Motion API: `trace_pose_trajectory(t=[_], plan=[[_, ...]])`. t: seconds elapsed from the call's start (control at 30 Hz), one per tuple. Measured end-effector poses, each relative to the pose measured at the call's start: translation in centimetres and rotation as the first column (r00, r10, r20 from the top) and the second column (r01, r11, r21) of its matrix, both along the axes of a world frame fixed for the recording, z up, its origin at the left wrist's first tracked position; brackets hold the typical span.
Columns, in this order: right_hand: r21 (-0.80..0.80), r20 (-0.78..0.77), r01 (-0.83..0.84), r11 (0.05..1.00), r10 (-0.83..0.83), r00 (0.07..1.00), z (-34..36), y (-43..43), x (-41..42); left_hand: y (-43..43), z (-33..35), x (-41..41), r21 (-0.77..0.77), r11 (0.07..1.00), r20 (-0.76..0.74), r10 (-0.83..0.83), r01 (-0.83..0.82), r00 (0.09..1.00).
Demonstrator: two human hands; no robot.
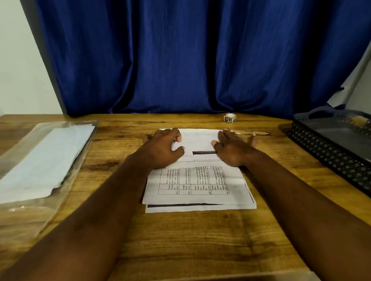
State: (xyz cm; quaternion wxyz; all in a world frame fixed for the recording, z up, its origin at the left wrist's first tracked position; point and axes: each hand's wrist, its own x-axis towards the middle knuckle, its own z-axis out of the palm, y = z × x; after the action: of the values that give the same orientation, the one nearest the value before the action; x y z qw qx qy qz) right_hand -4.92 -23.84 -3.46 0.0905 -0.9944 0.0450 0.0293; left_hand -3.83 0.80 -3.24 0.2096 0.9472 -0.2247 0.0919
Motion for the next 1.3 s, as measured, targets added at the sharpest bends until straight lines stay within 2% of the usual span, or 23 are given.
trace_pose_trajectory(t=[0.17,0.27,0.4,0.6,0.7,0.8,0.93,1.1,1.23,1.3], plan=[[0.029,0.097,-0.016,0.999,0.013,0.995,-0.1,0.2,-0.4,0.3,0.0,0.1,-0.119,0.991,0.026,-0.057,0.059,0.998],[0.042,0.212,-0.012,0.999,0.003,0.977,0.2,0.3,-0.8,0.3,0.4,0.0,-0.169,0.983,0.080,-0.054,0.067,0.995],[0.084,0.343,-0.093,0.992,0.059,0.938,1.3,0.3,-1.5,-0.1,0.9,-0.2,-0.269,0.960,0.181,-0.026,0.075,0.983],[-0.015,0.600,-0.155,0.988,0.133,0.789,3.0,-0.1,-2.4,-0.1,1.7,0.6,-0.380,0.914,0.321,-0.010,0.139,0.947],[-0.038,0.664,-0.145,0.989,0.133,0.736,3.3,-0.4,-2.0,0.0,2.0,0.4,-0.392,0.902,0.362,-0.028,0.179,0.932],[-0.063,0.685,-0.161,0.985,0.160,0.711,3.2,-0.5,-1.8,0.2,2.0,0.1,-0.304,0.931,0.378,-0.078,0.203,0.923],[-0.061,0.661,-0.205,0.977,0.193,0.725,3.1,-0.1,-1.9,0.4,1.8,-0.1,-0.192,0.961,0.359,-0.118,0.197,0.926],[-0.011,0.580,-0.262,0.965,0.219,0.785,3.2,0.1,-2.4,0.4,1.4,-0.5,-0.164,0.975,0.179,-0.120,0.150,0.976],[-0.040,0.587,-0.268,0.963,0.239,0.774,3.8,0.3,-2.8,0.2,1.6,-0.7,-0.209,0.962,0.160,-0.143,0.175,0.977],[-0.079,0.539,-0.277,0.958,0.275,0.796,3.8,0.4,-3.0,0.1,1.8,-0.8,-0.167,0.975,0.166,-0.121,0.149,0.979]])
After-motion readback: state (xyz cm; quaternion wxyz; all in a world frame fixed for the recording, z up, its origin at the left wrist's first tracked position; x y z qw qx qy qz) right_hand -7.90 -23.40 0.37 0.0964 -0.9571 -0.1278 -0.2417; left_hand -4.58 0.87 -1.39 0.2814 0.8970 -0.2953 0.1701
